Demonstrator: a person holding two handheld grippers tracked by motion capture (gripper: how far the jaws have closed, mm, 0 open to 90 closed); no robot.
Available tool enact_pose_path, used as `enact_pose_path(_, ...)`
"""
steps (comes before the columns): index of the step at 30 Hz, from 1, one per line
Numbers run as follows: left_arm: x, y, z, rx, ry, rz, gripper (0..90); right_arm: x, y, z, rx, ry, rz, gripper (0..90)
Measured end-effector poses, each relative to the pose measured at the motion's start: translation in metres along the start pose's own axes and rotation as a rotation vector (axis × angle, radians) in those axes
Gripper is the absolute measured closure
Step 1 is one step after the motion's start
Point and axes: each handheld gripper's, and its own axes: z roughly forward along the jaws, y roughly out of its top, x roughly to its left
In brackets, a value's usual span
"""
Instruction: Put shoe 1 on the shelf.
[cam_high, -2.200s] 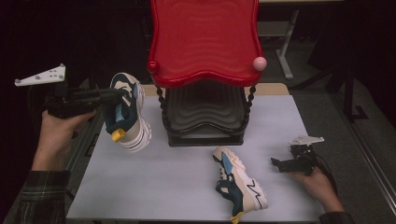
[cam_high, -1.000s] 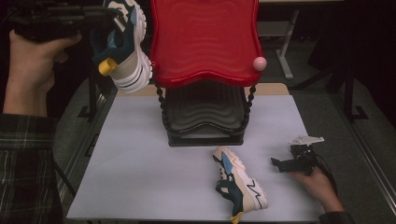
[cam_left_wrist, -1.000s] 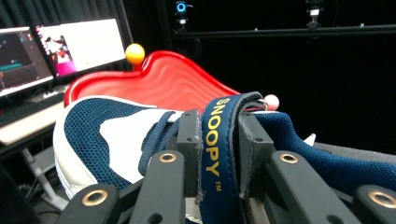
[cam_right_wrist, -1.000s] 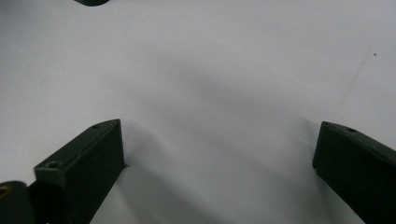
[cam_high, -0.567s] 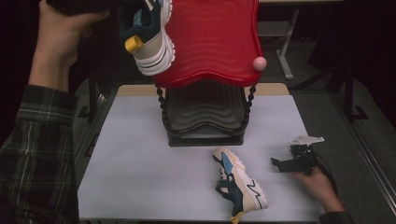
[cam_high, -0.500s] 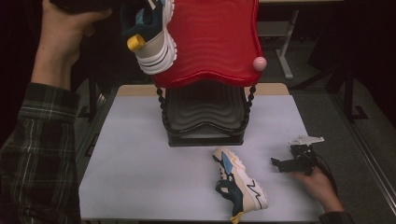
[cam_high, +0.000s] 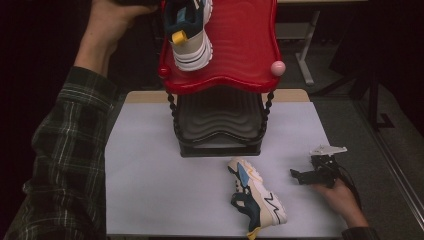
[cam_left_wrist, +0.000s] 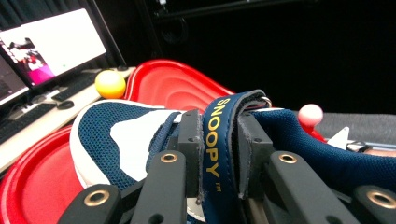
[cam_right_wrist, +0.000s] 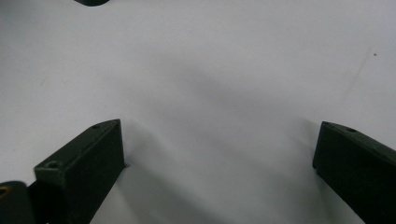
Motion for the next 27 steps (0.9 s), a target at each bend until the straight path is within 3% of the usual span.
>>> enact_pose_path(6, 0.001, -0.004, 0.018, 0.048, 0.015, 0.025, 74.6, 0.000, 0.000, 0.000, 0.000, 0.002, -0.001, 1.3)
enact_pose_path(14, -0.003, -0.006, 0.035, 0.048, 0.022, 0.066, 74.5, 0.000, 0.000, 0.000, 0.000, 0.002, -0.001, 1.3)
enact_pose_path(18, -0.006, -0.007, 0.042, 0.039, 0.005, 0.057, 73.8, 0.000, 0.000, 0.000, 0.000, 0.002, 0.000, 1.3)
enact_pose_path(25, -0.009, -0.007, 0.047, 0.042, 0.033, 0.048, 72.1, 0.000, 0.000, 0.000, 0.000, 0.001, -0.001, 1.3)
enact_pose_path(27, -0.008, -0.007, 0.046, 0.044, 0.040, 0.023, 64.5, 0.000, 0.000, 0.000, 0.000, 0.001, -0.001, 1.3)
